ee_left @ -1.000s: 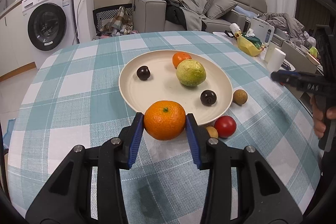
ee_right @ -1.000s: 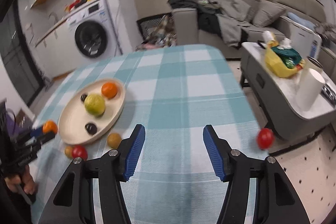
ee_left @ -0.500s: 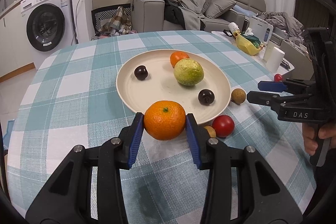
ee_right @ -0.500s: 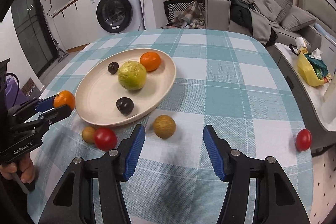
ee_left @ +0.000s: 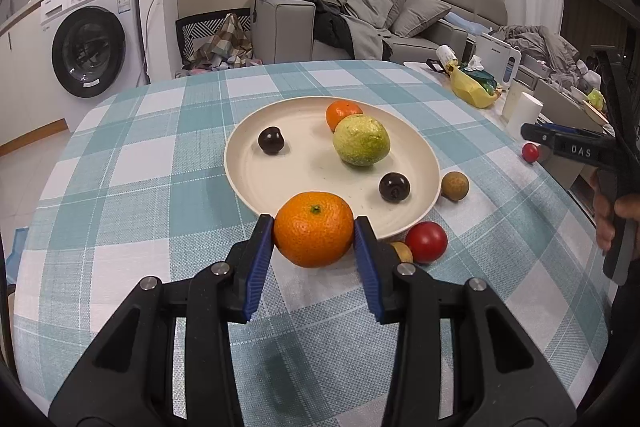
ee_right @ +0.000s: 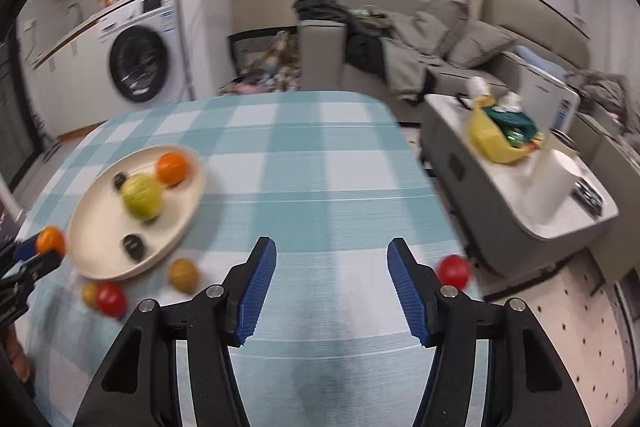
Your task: Organize fruits
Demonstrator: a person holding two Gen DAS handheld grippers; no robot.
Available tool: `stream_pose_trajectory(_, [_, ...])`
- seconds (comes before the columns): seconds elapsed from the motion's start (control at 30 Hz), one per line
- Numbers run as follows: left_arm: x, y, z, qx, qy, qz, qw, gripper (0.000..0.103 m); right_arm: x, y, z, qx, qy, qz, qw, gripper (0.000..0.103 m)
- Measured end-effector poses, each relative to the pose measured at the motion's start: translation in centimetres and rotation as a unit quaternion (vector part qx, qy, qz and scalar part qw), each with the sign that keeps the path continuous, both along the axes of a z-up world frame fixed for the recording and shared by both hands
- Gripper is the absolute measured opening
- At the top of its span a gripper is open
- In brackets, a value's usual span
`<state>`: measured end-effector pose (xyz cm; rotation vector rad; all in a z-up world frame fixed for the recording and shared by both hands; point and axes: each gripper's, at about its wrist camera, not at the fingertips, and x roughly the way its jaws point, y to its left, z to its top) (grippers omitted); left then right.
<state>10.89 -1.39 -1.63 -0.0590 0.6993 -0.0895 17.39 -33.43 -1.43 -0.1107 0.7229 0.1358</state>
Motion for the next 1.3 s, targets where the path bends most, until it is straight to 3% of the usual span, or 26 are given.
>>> stream_pose_trajectory(0.23, [0.0, 0.1, -0.1, -0.002, 0.003, 0.0, 1.0, 0.037, 2.0, -4.6, -1.0, 0.011, 0.016, -0.064, 0.998, 0.074])
stream_pose_trajectory(0.53, [0.0, 0.1, -0.1, -0.002, 0.003, -0.001, 1.0, 0.037, 3.9, -8.9, -3.0, 0.076, 0.066, -0.113, 0.989, 0.074])
stream_pose_trajectory(0.67, [0.1, 0.2, -0.3, -0.002, 0.006, 0.0, 1.0, 0.037, 4.2, -9.3, -3.6, 0.082, 0.077, -0.114, 0.987, 0.06])
stream_pose_trajectory(1.03, [0.3, 0.3, -0.4, -0.006, 0.005, 0.0, 1.0, 0.037, 4.9, -8.9, -4.4, 0.05, 0.089, -0.113, 0.988, 0.04])
stream_pose_trajectory(1.1, [0.3, 0.3, -0.4, -0.004, 0.005, 0.001, 1.0, 0.037, 4.9, -8.9, -4.4, 0.047, 0.088, -0.114, 0.989, 0.029])
stream_pose_trajectory(1.3, [1.0, 0.6, -0.1, -0.006, 0.004, 0.005, 1.0, 0.037, 4.4, -8.1, -3.9, 0.054, 0.078, -0.094, 0.991, 0.028])
